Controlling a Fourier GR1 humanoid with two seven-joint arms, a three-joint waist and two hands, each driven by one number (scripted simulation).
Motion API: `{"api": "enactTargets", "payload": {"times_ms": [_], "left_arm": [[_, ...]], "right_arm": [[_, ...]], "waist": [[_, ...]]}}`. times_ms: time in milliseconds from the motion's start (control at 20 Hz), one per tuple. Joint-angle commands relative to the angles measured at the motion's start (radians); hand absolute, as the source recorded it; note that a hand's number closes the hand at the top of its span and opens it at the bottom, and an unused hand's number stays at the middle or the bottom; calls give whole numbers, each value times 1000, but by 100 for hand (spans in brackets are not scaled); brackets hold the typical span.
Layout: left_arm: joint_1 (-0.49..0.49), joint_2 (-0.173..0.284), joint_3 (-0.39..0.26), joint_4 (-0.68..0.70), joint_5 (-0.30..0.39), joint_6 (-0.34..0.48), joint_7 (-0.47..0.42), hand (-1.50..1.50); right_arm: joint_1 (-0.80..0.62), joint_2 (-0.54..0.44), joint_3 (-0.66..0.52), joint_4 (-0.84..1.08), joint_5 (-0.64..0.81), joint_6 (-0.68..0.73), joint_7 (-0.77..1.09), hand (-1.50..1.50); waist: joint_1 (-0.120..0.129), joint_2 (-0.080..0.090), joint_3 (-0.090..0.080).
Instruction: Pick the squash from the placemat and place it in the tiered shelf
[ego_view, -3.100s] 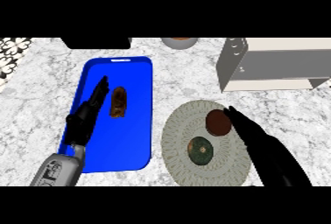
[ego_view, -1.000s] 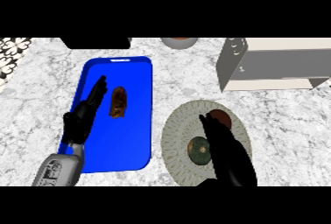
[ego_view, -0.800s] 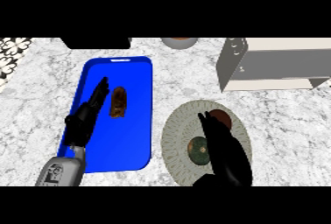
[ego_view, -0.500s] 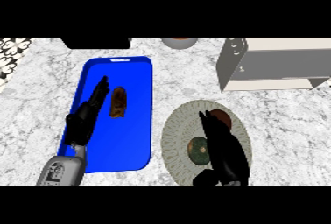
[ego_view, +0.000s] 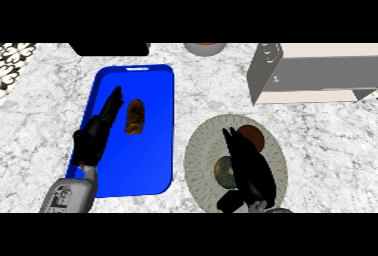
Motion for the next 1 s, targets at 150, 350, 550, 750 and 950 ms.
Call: {"api": "enactTargets", "payload": {"times_ms": [150,350,550,750,950], "left_arm": [[-11,-4,28,79,5,-14,-63,0],[-3,-30,-13,16,-23,7,4,0],[3,-21,5,38,-19,-1,-27,0],[55,16,33,10,12,-52,-65,0],[-4,1,32,-11,12,-41,21,0]], "right_arm": [[48,-27,-43,77,-6,-50,-128,-150],[38,-33,15,67,33,45,-77,150],[53,-20,73,45,118,-2,-91,150],[90,-42,54,22,131,-36,-141,150],[34,-5,-1,125,116,-68,-166,150]], "waist": [[-2,0,0],[-1,0,0],[-2,0,0],[-1,-1,0],[-1,0,0]]}}
